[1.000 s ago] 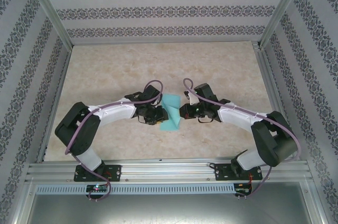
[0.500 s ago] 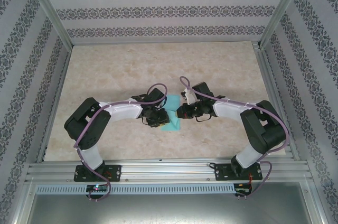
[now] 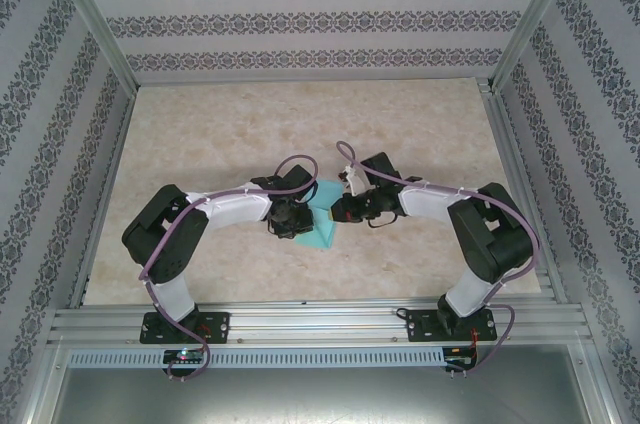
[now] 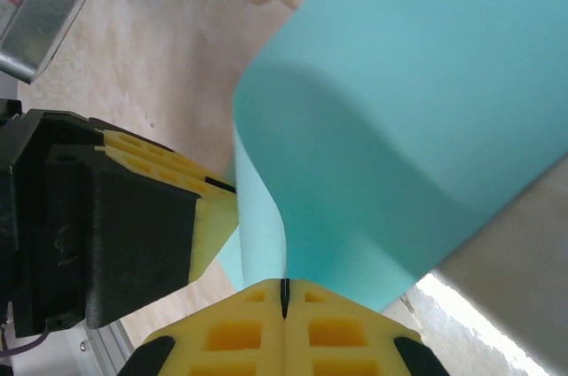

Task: Fold a paper plane with a square sheet of paper (pick it up from the middle)
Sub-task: Fold the triangle a second time at the center of the table.

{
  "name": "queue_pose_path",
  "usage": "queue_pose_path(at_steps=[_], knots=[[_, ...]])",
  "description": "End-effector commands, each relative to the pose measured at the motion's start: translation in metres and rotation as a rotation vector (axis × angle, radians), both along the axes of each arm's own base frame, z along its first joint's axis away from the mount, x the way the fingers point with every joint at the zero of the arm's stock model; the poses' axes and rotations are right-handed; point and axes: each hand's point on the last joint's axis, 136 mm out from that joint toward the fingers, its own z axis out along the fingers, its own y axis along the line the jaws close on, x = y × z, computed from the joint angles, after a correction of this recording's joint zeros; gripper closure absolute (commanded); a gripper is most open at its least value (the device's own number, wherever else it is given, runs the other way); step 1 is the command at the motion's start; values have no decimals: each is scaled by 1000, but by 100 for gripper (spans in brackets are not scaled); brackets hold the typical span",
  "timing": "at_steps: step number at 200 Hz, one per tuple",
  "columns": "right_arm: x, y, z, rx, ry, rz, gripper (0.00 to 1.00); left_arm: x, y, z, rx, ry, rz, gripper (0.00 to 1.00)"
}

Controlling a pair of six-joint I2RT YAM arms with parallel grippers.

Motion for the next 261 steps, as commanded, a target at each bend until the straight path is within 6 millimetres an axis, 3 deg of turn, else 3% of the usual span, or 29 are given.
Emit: queue_pose_path(at_steps=[1,131,261], knots=[[1,8,0,17,10,34,95,0,10,3,78,-6,-33,80],[0,7,-24,-96,38,56,94,-4,3,-2,37,4,-57,79],[10,3,-26,-162,13,36,93,-9,7,-10,56,29,-62,80]])
